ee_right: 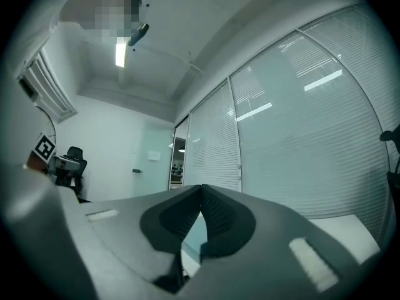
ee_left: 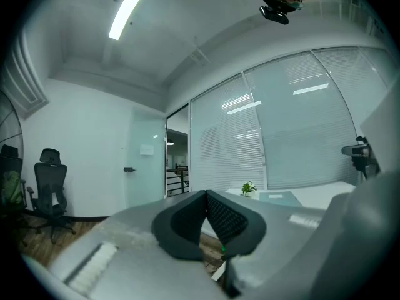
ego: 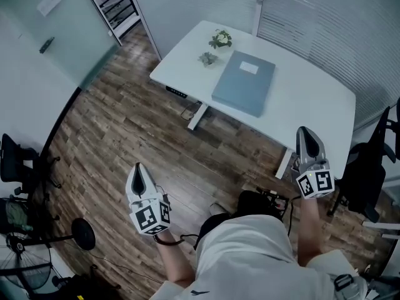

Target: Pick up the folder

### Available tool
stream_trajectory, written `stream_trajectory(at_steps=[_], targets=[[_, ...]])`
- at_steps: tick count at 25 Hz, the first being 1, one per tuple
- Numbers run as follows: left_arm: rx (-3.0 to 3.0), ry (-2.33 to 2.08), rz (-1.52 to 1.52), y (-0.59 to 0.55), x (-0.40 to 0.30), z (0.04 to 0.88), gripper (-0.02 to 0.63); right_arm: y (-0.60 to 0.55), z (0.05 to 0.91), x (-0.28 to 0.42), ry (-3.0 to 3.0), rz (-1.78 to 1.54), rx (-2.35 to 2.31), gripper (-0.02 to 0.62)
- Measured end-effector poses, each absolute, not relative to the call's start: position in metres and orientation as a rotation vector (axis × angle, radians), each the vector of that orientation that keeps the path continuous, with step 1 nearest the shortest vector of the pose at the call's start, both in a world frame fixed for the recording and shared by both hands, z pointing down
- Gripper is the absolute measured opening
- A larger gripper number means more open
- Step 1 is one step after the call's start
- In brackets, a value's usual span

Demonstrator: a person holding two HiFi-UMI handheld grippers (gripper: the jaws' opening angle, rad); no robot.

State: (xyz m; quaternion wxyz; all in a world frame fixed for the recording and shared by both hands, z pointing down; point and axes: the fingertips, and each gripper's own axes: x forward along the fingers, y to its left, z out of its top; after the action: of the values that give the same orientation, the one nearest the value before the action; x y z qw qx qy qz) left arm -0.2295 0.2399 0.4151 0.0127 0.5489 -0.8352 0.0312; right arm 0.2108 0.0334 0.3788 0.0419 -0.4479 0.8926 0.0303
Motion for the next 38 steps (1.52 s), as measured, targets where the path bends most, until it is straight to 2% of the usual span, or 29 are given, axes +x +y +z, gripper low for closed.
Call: stream_trajectory(at_steps=[18,38], targets=[[1.649,-2.650,0.168,0.111,-0.272,0.418,0.006,-0.114,0.398,0.175,2.766,0.037,-1.338,0.000],[1.788,-2.581,0.214,-0.008,-0.315,0.416,0.006,-0.185,0.427,0.132,2.773,-0.035,-1.435,0.000]])
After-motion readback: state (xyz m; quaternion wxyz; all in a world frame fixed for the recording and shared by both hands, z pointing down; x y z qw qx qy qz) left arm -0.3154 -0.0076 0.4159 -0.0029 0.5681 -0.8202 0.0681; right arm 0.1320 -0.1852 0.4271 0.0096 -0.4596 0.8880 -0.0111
